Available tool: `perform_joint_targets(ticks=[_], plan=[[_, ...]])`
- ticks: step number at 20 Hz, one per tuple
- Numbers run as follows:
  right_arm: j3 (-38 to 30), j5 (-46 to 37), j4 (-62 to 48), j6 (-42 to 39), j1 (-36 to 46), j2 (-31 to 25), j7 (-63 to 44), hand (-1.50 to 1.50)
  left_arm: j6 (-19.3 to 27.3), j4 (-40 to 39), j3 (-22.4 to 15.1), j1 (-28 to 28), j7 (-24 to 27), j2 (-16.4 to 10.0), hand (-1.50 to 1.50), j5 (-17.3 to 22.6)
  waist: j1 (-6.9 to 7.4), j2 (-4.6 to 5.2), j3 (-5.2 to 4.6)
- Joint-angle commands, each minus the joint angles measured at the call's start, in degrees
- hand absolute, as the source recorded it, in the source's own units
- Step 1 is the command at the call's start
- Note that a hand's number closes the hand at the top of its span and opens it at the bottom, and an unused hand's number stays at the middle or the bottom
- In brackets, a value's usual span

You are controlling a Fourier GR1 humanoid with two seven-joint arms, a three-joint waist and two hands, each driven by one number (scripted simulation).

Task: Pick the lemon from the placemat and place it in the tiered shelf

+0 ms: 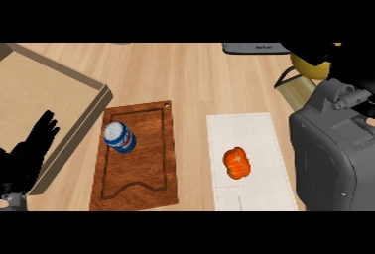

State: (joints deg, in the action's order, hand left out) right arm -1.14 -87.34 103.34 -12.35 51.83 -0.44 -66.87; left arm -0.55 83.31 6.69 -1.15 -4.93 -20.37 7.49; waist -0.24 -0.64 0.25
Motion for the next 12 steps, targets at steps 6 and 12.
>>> perform_joint_targets(ticks=[6, 12], plan=[[-9.73, -6.57, -4.92, -17.82, 10.93, -3.30, -4.10, 1.50, -1.08, -0.61, 0.10, -1.58, -0.60, -0.11, 0.00, -0.10, 0.00, 0.10, -0.33], [-17.53, -7.00, -7.88, -18.44, 11.95, -7.49, 2.97, 1.50, -1.34, -0.14, 0.98, -0.69, -1.12, 0.23, 0.00, 0.79, 0.21, 0.42, -0.26]])
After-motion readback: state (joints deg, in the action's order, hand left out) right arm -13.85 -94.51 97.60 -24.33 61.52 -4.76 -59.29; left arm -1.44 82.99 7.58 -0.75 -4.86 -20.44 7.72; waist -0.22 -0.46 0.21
